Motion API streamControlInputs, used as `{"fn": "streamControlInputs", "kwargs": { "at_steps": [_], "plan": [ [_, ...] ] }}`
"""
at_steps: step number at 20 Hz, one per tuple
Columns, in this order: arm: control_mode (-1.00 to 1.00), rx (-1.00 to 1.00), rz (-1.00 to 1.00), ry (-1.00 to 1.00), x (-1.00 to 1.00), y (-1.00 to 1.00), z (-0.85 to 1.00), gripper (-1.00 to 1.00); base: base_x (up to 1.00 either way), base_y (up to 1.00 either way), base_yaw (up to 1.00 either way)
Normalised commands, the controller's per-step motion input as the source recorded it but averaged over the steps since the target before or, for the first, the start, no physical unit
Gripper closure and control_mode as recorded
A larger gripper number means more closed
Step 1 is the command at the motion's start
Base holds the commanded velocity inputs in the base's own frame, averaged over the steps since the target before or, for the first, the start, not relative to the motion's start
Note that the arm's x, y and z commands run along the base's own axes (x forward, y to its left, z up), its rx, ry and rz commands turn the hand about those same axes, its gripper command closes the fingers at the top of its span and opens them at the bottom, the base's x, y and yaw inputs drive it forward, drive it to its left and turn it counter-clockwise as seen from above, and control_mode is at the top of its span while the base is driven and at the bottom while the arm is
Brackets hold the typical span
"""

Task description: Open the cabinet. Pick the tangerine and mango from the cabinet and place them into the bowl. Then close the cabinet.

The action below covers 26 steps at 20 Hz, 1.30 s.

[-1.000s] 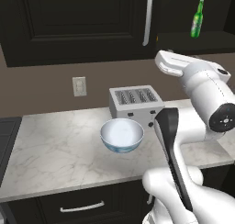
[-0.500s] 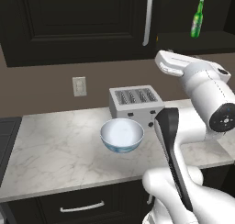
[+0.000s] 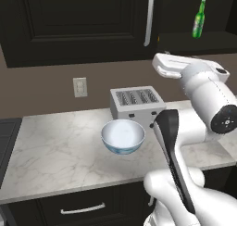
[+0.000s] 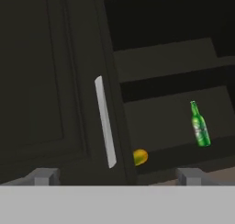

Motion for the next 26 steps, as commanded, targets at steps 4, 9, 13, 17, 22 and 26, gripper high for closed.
{"fn": "streamControlInputs", "kwargs": {
  "at_steps": [4, 9, 13, 17, 22, 26],
  "plan": [
    [-1.0, -0.08, 0.01, 0.1, 0.02, 0.02, 0.0, -1.0, 0.0, 0.0, 0.0],
    [-1.0, -0.01, 0.0, 0.06, 0.19, 0.0, 0.11, -1.0, 0.0, 0.0, 0.0],
    [-1.0, 0.0, 0.0, 0.0, 0.54, 0.0, 0.07, -1.0, 0.0, 0.0, 0.0],
    [-1.0, 0.0, 0.0, 0.0, 0.52, 0.0, 0.06, -1.0, 0.0, 0.0, 0.0],
    [-1.0, 0.0, 0.0, 0.0, 0.75, 0.0, 0.01, -1.0, 0.0, 0.0, 0.0],
    [-1.0, 0.0, 0.0, 0.04, 0.96, 0.0, 0.04, -1.0, 0.0, 0.0, 0.0]
  ]
}}
